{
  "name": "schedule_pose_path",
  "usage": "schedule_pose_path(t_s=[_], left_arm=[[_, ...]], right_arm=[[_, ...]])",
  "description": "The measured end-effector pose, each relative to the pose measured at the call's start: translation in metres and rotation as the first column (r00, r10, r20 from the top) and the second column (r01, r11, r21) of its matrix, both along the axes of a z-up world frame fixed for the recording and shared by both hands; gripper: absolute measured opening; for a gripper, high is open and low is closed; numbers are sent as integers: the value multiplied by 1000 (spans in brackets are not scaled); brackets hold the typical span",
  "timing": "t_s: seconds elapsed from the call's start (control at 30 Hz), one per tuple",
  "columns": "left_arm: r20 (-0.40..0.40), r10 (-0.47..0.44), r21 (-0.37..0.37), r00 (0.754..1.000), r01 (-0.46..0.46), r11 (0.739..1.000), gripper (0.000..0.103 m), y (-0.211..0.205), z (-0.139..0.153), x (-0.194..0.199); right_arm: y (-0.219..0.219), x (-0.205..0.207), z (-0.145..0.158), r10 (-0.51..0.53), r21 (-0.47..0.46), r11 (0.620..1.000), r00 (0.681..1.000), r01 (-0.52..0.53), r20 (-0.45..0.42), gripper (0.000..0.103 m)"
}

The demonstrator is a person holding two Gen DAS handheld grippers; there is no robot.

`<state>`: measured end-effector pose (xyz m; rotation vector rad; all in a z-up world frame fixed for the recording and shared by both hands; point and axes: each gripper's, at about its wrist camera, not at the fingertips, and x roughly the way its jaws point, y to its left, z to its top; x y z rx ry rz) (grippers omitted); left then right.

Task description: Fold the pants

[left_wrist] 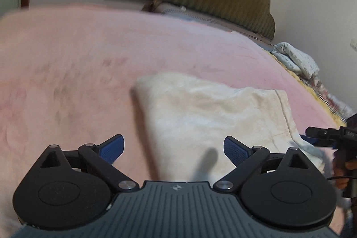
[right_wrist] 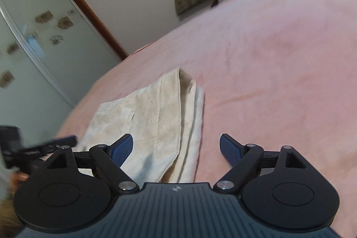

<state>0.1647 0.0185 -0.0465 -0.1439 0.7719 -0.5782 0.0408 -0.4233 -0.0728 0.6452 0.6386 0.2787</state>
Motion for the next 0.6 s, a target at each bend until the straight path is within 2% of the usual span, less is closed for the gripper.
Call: schedule_pose_path(t_s=[0.07,0.2,0.33,0.47,0.6], left_arm=[[-93,-47,-79,995,39,996,97,13,-12,11],[-109,-130,-188,986,107,976,102,22,-17,19],[-160,-232,-313,959,174,934,102,15,-25,33],[-191,-291,-391,937,200,899,102,5,-31,43],[-201,-308,-443,930,194,875,102,-2,-36,44]], right_arm=[[-11,9,-13,45,98,994,999,-44,-10,86],[-23,22,-15,211,211,955,977,-207,3,87],[-21,32,-16,337,232,914,941,-332,19,87],[-26,43,-19,375,303,877,926,-372,52,88],[-22,57,-22,367,334,867,927,-371,77,88]])
